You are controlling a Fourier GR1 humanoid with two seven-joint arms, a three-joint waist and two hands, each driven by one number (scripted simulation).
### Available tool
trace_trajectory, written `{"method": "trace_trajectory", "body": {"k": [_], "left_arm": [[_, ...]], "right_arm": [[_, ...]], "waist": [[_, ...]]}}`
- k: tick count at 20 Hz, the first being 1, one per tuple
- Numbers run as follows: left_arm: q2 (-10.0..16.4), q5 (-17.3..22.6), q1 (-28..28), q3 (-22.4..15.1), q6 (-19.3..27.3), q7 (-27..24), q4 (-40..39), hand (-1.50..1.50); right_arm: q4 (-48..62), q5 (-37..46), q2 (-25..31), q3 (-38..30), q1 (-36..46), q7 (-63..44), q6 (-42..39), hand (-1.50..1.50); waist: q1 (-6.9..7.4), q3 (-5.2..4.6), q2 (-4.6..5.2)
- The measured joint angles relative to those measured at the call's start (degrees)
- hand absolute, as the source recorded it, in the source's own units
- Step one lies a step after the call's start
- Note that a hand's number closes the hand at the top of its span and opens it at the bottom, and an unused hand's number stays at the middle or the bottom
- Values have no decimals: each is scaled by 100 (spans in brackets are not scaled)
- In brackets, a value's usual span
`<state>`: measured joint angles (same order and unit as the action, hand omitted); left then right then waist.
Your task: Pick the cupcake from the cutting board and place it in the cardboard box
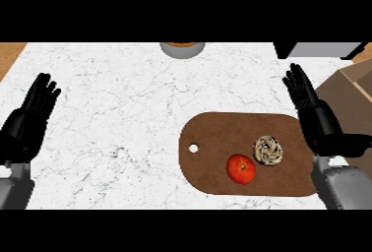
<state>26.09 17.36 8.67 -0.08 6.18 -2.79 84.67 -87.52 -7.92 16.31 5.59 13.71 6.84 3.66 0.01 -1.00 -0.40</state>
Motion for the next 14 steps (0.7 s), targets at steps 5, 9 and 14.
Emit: {"method": "trace_trajectory", "body": {"k": [5, 9, 14], "left_arm": [[-409, -58, -47, -118, 339, 215, 158, 0], [-681, 20, -10, -263, 481, 482, 238, 0], [-941, -53, -122, -455, 686, 749, 477, 0]], "right_arm": [[591, -943, 605, -1026, 70, 32, -798, 150], [1409, -495, 1448, -1242, 49, 170, -1139, -150], [2724, -26, 1766, -1464, 241, 1602, -1450, -150]], "waist": [[3, 79, 34], [73, 86, 94], [113, 108, 83]]}}
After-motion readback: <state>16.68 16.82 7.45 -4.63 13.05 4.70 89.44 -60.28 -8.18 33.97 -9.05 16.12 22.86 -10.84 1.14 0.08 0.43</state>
